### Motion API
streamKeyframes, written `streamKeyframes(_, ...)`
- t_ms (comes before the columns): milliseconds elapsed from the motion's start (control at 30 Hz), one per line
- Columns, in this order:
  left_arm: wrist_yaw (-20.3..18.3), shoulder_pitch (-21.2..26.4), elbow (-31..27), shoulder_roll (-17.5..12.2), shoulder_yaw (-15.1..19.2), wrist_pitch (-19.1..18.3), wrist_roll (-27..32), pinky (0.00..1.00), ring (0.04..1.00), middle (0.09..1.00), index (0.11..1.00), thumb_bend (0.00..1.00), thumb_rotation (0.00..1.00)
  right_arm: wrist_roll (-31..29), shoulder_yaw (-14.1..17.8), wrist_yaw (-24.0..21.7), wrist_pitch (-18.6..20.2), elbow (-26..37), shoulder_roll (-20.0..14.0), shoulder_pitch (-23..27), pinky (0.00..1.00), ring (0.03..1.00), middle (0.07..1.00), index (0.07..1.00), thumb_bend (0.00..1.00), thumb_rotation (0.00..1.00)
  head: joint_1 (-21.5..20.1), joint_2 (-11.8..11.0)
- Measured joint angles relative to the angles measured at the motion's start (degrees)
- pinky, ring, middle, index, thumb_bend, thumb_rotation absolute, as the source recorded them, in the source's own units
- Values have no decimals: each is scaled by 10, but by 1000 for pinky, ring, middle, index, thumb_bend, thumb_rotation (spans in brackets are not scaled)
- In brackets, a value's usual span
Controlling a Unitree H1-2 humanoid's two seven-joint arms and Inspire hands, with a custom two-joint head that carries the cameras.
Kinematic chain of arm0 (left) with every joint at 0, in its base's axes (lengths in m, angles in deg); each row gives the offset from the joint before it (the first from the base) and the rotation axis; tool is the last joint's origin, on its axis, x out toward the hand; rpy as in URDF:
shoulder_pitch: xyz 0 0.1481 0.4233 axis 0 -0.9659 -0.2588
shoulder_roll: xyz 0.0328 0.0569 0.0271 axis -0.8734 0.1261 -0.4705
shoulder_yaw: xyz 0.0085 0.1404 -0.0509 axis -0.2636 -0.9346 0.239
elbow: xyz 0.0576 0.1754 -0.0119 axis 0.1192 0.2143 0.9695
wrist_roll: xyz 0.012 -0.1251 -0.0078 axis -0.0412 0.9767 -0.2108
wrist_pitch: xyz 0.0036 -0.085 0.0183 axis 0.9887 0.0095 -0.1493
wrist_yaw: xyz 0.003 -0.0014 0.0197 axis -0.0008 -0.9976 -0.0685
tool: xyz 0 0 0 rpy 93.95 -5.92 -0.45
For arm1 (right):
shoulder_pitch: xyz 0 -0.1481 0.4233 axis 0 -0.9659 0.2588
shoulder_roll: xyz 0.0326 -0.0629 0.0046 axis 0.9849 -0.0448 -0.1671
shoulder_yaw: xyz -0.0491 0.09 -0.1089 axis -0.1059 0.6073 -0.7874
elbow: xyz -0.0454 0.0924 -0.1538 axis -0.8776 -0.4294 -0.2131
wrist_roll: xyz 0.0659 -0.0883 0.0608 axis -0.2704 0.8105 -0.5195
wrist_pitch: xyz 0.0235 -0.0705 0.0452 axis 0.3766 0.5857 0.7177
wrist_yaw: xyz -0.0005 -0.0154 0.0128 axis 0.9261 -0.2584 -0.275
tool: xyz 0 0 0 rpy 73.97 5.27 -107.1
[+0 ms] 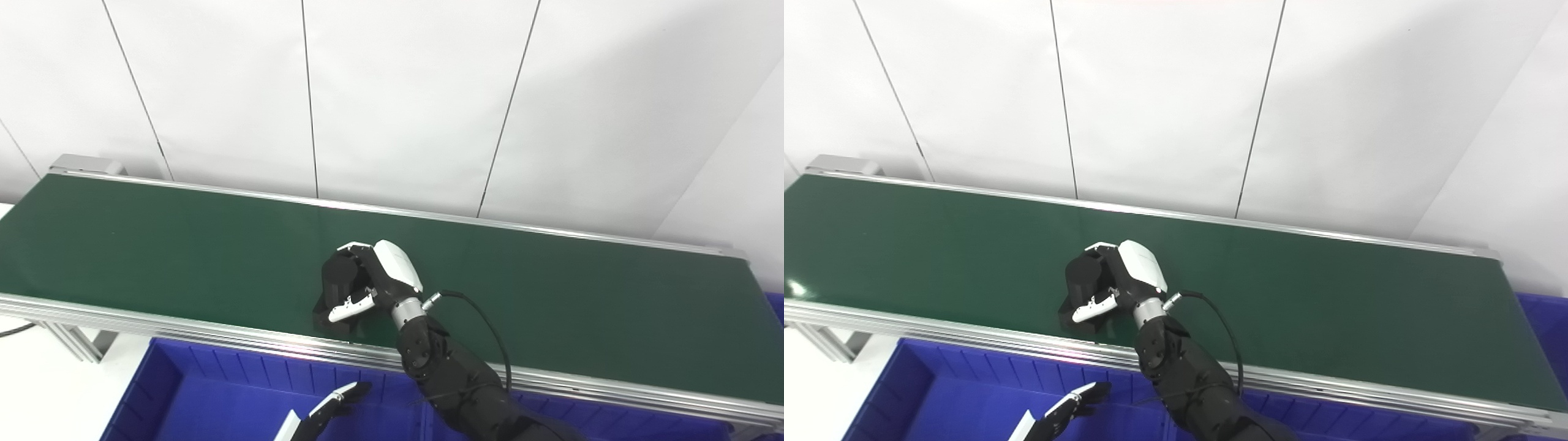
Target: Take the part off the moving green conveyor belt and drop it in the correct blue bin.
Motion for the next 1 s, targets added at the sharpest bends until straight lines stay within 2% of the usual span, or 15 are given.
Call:
streamKeyframes(133, 1, 0, 0, 0, 1, 0, 0, 804, 842, 854, 839, 850, 902, -16, 15, 19, -14, 0, 2, -13, 539, 603, 630, 490, 503, 112, -2, 0)
streamKeyframes(267, -2, 0, -1, 0, 3, 0, 2, 808, 845, 857, 840, 803, 881, -17, 19, 40, -27, 0, 1, -22, 527, 592, 630, 491, 501, 112, -4, 3)
streamKeyframes(400, -7, 0, -3, 0, 5, 0, 3, 805, 844, 858, 843, 809, 894, -17, 23, 59, -33, 12, -2, -37, 526, 590, 635, 491, 503, 111, -8, 6)
streamKeyframes(433, -7, 0, -3, 0, 5, 0, 3, 813, 847, 858, 842, 812, 886, -17, 24, 63, -33, 17, -2, -42, 514, 583, 596, 473, 508, 57, -9, 7)
streamKeyframes(467, -9, -1, -3, 0, 6, 0, 4, 824, 853, 861, 844, 806, 882, -17, 26, 65, -34, 27, -4, -50, 480, 507, 574, 466, 509, 23, -11, 10)
streamKeyframes(533, -13, -4, -6, 0, 12, 0, 6, 835, 860, 863, 843, 805, 872, -17, 30, 70, -35, 54, -9, -69, 472, 473, 561, 461, 510, 5, -15, 11)
streamKeyframes(733, -23, -11, -7, 0, 18, 0, 15, 832, 857, 860, 839, 797, 880, -15, 47, 77, -32, 181, -33, -151, 485, 467, 554, 461, 510, 0, -34, 18)
streamKeyframes(900, -33, -12, -17, -1, 23, 0, 15, 843, 867, 869, 849, 781, 905, -18, 68, 64, -23, 333, -47, -230, 512, 476, 546, 453, 511, 0, -59, 34)
streamKeyframes(933, -34, -11, -19, -1, 23, 0, 15, 844, 866, 870, 850, 776, 901, -17, 71, 61, -20, 357, -48, -243, 430, 467, 548, 451, 512, 0, -59, 34)
streamKeyframes(1000, -39, -12, -22, -1, 28, 0, 16, 844, 865, 869, 850, 778, 895, -14, 78, 58, -12, 409, -52, -276, 411, 438, 550, 455, 512, 0, -66, 37)
